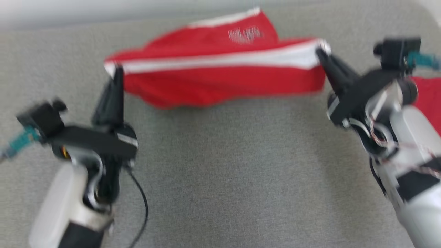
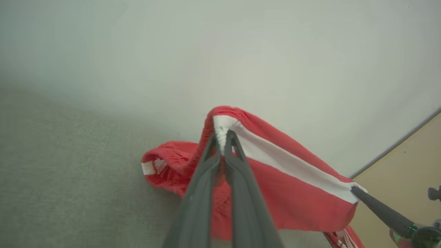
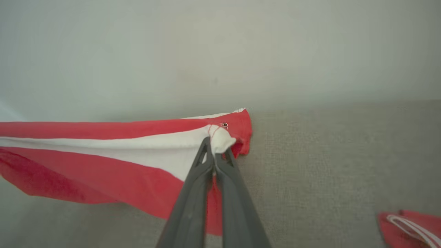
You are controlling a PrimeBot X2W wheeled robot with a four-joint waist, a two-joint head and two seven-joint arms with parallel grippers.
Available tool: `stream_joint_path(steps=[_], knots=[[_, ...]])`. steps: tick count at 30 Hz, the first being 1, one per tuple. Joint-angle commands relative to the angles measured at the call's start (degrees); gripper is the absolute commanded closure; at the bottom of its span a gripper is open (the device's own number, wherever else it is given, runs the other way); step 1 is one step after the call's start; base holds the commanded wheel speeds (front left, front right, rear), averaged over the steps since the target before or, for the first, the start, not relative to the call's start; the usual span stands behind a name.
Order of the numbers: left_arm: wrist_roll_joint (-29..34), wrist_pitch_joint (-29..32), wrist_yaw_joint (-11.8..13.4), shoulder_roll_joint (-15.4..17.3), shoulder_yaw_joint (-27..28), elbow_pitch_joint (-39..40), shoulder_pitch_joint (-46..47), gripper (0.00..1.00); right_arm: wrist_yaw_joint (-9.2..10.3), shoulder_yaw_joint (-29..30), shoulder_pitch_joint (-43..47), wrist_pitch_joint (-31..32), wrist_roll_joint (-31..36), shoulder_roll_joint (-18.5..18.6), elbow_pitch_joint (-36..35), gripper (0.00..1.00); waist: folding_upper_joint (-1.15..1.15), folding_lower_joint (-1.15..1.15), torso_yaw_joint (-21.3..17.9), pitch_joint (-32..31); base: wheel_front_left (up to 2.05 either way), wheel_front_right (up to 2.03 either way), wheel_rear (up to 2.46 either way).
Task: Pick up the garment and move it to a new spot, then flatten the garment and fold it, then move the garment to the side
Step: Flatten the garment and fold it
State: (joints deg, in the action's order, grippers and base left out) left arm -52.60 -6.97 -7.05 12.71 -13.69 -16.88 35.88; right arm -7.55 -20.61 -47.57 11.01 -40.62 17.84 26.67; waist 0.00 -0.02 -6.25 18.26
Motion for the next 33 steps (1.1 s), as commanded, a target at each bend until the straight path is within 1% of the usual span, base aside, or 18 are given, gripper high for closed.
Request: stream_joint_path(steps=[1,3,6,8,10,13,16,19,23,25,26,27,30,33], knots=[[0.42,-0.24,0.43,0.28,-0.15,1.15,-2.45,1.00,0.13,0.64,2.94,0.92,-0.49,1.15,-1.72,1.00,0.00,0.02,0.38,-5.29,0.00,0.00,0.00],[0.56,0.16,0.81,0.34,-1.10,3.33,-7.16,1.00,0.13,2.33,8.58,3.27,-1.14,2.23,-6.09,1.00,0.00,0.02,0.69,-6.81,0.00,0.00,0.00],[0.83,0.51,1.64,0.45,-2.45,6.42,-13.67,1.00,0.13,6.16,17.66,7.02,-2.44,2.90,-13.10,1.00,0.00,0.02,1.09,-8.73,0.00,0.00,0.00],[1.30,0.43,2.52,0.54,-3.38,8.34,-17.73,1.00,0.13,8.81,23.76,9.82,-2.89,2.69,-17.42,1.00,0.00,0.02,1.21,-9.85,0.00,0.00,0.00],[1.99,0.78,3.20,0.99,-4.41,10.05,-21.58,1.00,0.13,11.08,29.88,12.95,-2.86,1.91,-21.69,1.00,0.00,0.02,1.27,-10.88,0.00,0.00,0.00],[2.29,1.54,4.58,1.57,-5.81,12.23,-26.79,1.00,0.13,14.59,38.18,17.77,-0.54,0.54,-27.02,1.00,0.00,0.02,1.33,-12.06,0.00,0.00,0.00],[2.42,2.74,5.96,2.37,-6.84,14.27,-31.27,1.00,0.13,18.25,45.11,22.75,1.77,-1.87,-31.87,1.00,0.00,0.02,1.47,-12.84,0.00,0.00,0.00],[1.27,3.97,7.20,3.03,-7.20,16.45,-35.48,1.00,0.13,21.26,50.57,27.95,3.99,-4.59,-37.05,1.00,0.00,0.02,1.61,-13.14,0.00,0.00,0.00],[0.73,4.96,8.68,3.87,-7.17,20.44,-39.97,1.00,0.13,24.63,55.34,33.68,5.92,-7.51,-44.40,1.00,0.00,0.02,2.10,-13.06,0.00,0.00,0.00],[0.46,5.08,9.37,4.42,-6.79,22.63,-41.85,1.00,0.13,26.64,56.42,34.96,7.04,-8.95,-48.21,1.00,0.00,0.02,2.38,-12.92,0.00,0.00,0.00],[0.22,5.11,9.99,4.84,-6.49,24.63,-43.37,1.00,0.13,28.28,57.04,35.79,8.05,-10.10,-51.41,1.00,0.00,0.02,2.72,-12.82,0.00,0.00,0.00],[0.13,4.89,10.10,4.89,-6.25,25.50,-43.83,1.00,0.13,28.93,56.92,35.93,8.43,-10.61,-52.77,1.00,0.00,0.02,2.89,-12.76,0.00,0.00,0.00],[-0.05,4.86,10.49,4.72,-6.40,27.01,-44.23,1.00,0.13,29.83,56.35,36.86,9.40,-11.64,-54.66,1.00,0.00,0.02,3.30,-12.52,0.00,0.00,0.00],[0.48,5.20,10.28,4.34,-7.15,26.98,-43.13,1.00,0.13,29.29,55.64,37.46,10.42,-11.60,-53.95,1.00,0.00,0.02,3.47,-12.25,0.00,0.00,0.00]])
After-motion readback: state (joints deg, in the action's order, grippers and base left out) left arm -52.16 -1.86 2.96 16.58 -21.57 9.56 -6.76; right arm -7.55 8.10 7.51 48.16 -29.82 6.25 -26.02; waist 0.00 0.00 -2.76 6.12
